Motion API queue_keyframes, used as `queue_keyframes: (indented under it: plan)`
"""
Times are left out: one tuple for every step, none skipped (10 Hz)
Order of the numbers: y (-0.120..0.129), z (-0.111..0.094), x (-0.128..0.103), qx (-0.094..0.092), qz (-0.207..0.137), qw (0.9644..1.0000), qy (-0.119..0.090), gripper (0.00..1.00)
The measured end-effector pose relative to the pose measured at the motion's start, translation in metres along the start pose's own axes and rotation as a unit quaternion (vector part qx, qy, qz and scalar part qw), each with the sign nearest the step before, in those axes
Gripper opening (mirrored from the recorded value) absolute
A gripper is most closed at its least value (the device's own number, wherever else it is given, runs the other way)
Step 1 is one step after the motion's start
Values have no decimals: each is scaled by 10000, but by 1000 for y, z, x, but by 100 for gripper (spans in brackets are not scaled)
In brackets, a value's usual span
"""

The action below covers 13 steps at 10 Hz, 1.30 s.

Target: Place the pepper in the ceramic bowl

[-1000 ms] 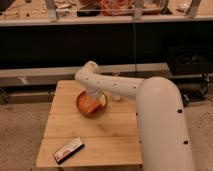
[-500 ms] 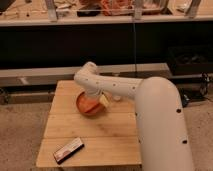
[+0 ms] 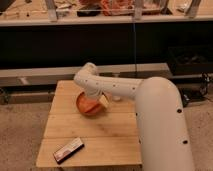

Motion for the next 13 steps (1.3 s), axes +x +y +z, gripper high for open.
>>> queue_keyframes:
  plan:
    - [0,0,0,5,-7,10000,5,80]
    - [0,0,0,11,-15,10000,10,80]
    - [0,0,-1,12,-25,10000,17,80]
    - [-1,0,-1,21,-38,10000,22,80]
    - [-1,0,-2,21,-48,10000,26,80]
    - [-1,1,-2,26,-56,10000,31,80]
    - [-1,1,-3,28,-68,10000,35,80]
    - [-1,1,-3,28,-86,10000,41,80]
    - [-1,1,-4,35,-100,9999,48,80]
    - [-1,1,-4,37,-114,9999,51,80]
    - [-1,2,-5,39,-127,9999,55,80]
    - [-2,2,-5,43,-140,9999,60,80]
    - [-2,2,-6,50,-157,9998,64,80]
